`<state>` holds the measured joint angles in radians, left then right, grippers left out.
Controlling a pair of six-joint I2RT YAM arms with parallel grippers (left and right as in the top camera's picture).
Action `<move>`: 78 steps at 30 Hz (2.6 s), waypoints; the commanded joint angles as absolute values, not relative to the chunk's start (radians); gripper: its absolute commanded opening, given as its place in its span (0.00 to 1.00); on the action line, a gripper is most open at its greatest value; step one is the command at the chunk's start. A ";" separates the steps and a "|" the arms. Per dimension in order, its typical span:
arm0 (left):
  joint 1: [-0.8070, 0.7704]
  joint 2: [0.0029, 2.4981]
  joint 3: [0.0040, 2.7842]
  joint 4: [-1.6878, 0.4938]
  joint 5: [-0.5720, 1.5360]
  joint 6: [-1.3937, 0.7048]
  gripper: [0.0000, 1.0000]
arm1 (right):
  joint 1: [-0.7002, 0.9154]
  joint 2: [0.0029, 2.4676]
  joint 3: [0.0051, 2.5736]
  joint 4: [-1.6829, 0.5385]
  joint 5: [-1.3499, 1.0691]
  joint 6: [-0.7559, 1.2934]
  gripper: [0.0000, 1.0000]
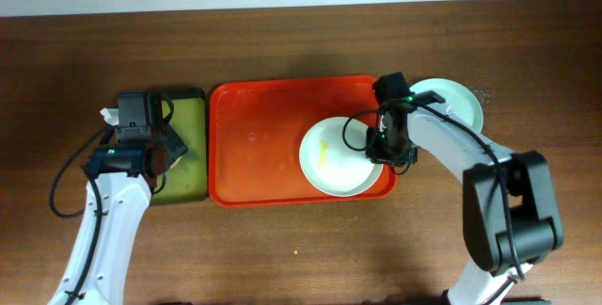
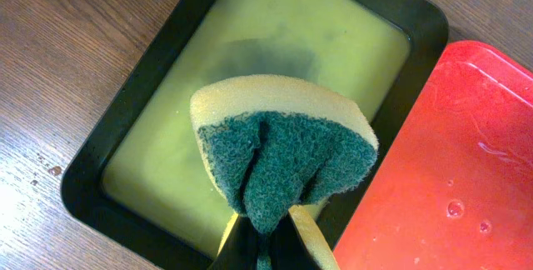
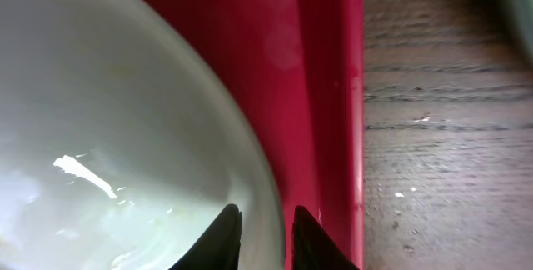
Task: Clean dirty plates on tray and stack at the side
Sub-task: 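Reach the right gripper to the last white plate's rim and grip it, then bring the sponge in the left gripper over the last white plate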
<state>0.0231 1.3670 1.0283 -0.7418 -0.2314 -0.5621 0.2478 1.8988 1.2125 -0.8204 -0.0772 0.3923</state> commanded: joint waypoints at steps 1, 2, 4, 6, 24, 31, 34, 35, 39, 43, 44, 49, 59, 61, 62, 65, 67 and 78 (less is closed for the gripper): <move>0.027 1.359 1.048 -0.739 -0.223 -0.560 0.00 | 0.255 1.944 1.199 -0.808 -0.114 0.398 0.22; 0.027 1.359 1.048 -0.739 -0.223 -0.560 0.00 | 0.255 1.944 1.199 -0.797 -0.142 0.398 0.22; 0.027 1.359 1.048 -0.738 -0.216 -0.560 0.00 | 0.255 1.944 1.199 -0.776 -0.206 0.398 0.17; 0.027 1.359 1.048 -0.738 -0.212 -0.560 0.00 | 0.262 1.944 1.197 -0.764 -0.236 0.398 0.07; 0.027 1.512 1.012 -0.659 -0.177 -0.553 0.00 | 0.413 1.944 1.109 -0.448 -0.224 0.450 0.04; 0.029 1.755 1.012 -0.480 -0.258 -0.541 0.00 | 0.413 1.944 1.109 -0.448 -0.224 0.450 0.04; 0.029 1.837 1.012 -0.471 -0.258 -0.541 0.00 | 0.413 1.944 1.109 -0.448 -0.219 0.450 0.04; 0.029 1.853 1.012 -0.465 -0.258 -0.537 0.00 | 0.413 1.944 1.109 -0.449 -0.208 0.450 0.04; 0.029 1.870 1.024 -0.447 -0.258 -0.411 0.00 | 0.413 1.944 1.109 -0.453 -0.206 0.450 0.04; 0.029 1.769 1.106 -0.558 -0.258 -0.372 0.00 | 0.413 1.944 1.109 -0.456 -0.206 0.450 0.04; 0.029 1.734 1.126 -0.582 -0.258 -0.373 0.00 | 0.413 1.944 1.109 -0.456 -0.206 0.450 0.04; 0.025 1.451 1.162 -0.654 -0.046 -0.373 0.00 | 0.413 1.944 1.109 -0.449 -0.207 0.450 0.04; -0.219 1.570 1.160 -0.734 0.188 -0.364 0.00 | 0.413 1.944 1.109 -0.411 -0.342 0.348 0.04; -0.289 1.654 1.160 -0.716 0.187 -0.365 0.00 | 0.413 1.944 1.109 -0.410 -0.340 0.348 0.04; -0.307 1.684 1.160 -0.707 0.187 -0.365 0.00 | 0.413 1.944 1.109 -0.410 -0.340 0.348 0.04; -0.351 1.771 1.160 -0.688 0.201 -0.365 0.00 | 0.413 1.944 1.109 -0.410 -0.340 0.348 0.04; -0.377 1.810 1.160 -0.665 0.223 -0.365 0.00 | 0.413 1.944 1.109 -0.410 -0.336 0.348 0.04; -0.437 1.910 1.160 -0.520 0.189 -0.433 0.00 | 0.413 1.944 1.109 -0.411 -0.329 0.348 0.04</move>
